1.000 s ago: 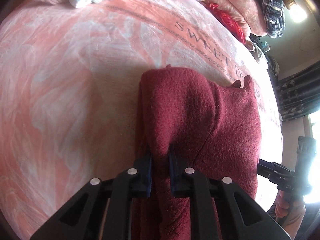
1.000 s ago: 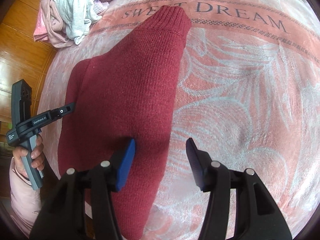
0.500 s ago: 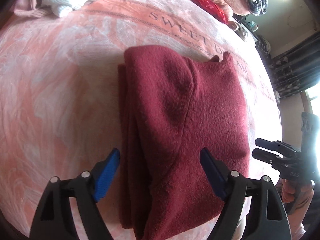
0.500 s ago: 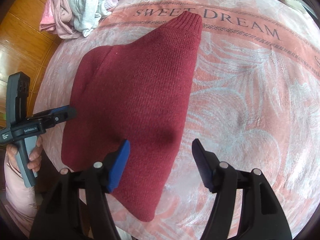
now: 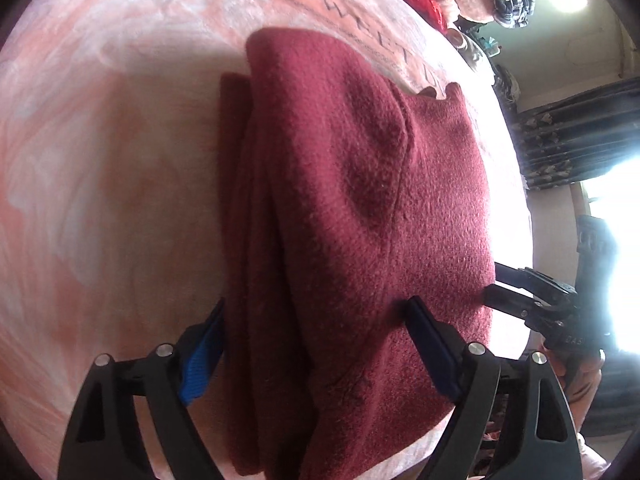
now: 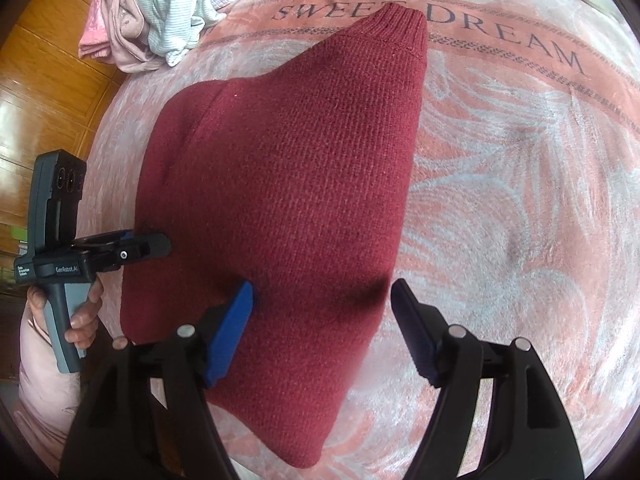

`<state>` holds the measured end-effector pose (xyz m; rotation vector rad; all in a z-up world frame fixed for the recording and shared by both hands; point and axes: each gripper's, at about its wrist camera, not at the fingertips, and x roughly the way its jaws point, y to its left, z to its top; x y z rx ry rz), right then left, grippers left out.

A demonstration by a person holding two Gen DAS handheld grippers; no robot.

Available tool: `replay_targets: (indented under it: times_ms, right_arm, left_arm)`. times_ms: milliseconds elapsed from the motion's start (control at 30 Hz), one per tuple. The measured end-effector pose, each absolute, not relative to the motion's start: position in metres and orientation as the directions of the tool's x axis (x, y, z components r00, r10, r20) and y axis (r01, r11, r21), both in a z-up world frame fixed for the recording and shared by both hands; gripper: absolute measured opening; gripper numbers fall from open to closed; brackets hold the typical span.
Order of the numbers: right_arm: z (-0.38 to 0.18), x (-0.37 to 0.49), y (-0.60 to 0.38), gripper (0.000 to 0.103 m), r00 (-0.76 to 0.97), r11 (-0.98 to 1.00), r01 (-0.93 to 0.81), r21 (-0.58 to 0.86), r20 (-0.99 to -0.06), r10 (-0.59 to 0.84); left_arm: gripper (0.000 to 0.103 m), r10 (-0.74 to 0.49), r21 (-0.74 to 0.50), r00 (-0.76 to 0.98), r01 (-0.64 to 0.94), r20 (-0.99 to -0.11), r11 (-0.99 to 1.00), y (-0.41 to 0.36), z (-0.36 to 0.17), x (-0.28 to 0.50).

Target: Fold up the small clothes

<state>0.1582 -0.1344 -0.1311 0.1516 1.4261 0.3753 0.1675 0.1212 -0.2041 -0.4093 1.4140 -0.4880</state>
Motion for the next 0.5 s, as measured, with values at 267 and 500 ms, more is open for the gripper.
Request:
replay_targets:
  times_ms: [267, 500]
  right_arm:
    - [-0.146, 0.161, -0.127, 0.076, 0.098, 0.945, -0.162, 0.283, -0.949, 0.301]
    - [-0.152, 0.16, -0.12, 0.074, 0.125, 0.954, -0.175, 0.243, -0.956, 0.266]
  left_arm:
    - [0.092, -0.53, -0.522, 0.074, 0.1, -0.845, 0.847, 0.103, -0.212, 0.178]
    - [0.078, -0.463, -0.446, 0.111, 0.149, -0.879, 0.883, 0.086, -0.206, 0.174]
